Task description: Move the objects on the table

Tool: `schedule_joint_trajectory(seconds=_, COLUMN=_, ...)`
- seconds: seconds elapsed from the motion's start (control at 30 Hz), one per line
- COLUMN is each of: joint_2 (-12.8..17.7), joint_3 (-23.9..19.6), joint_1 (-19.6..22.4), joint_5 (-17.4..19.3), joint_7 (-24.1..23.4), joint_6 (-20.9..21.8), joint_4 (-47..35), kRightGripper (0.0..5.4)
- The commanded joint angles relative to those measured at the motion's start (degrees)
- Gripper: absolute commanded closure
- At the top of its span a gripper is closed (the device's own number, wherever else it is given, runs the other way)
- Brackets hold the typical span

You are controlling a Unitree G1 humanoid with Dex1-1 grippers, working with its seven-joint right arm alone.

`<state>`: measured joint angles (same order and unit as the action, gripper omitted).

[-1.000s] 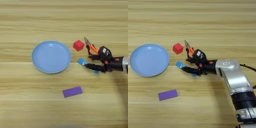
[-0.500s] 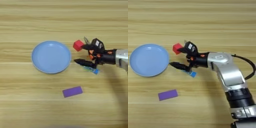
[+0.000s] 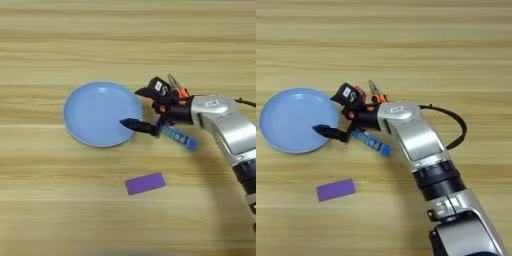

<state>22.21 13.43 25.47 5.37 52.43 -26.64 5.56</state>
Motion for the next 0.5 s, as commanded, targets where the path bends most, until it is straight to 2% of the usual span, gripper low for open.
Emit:
schedule_joint_trajectory(seconds=0.03, joint_2=-1.1, joint_3=-0.3, joint_1=6.0, joint_5=-1.4, joint_7=-2.8, joint_6=3.5, joint_4=1.1, kRightGripper=0.04)
schedule_joint_trajectory(seconds=0.27, joint_2=-3.8, joint_3=1.6, joint_1=7.4, joint_5=-2.9, joint_7=-3.1, joint_6=5.3, joint_4=4.7, kRightGripper=0.04)
schedule_joint_trajectory(seconds=0.5, joint_2=-6.4, joint_3=3.4, joint_1=9.4, joint_5=-4.1, joint_7=-3.3, joint_6=4.4, joint_4=7.8, kRightGripper=0.04)
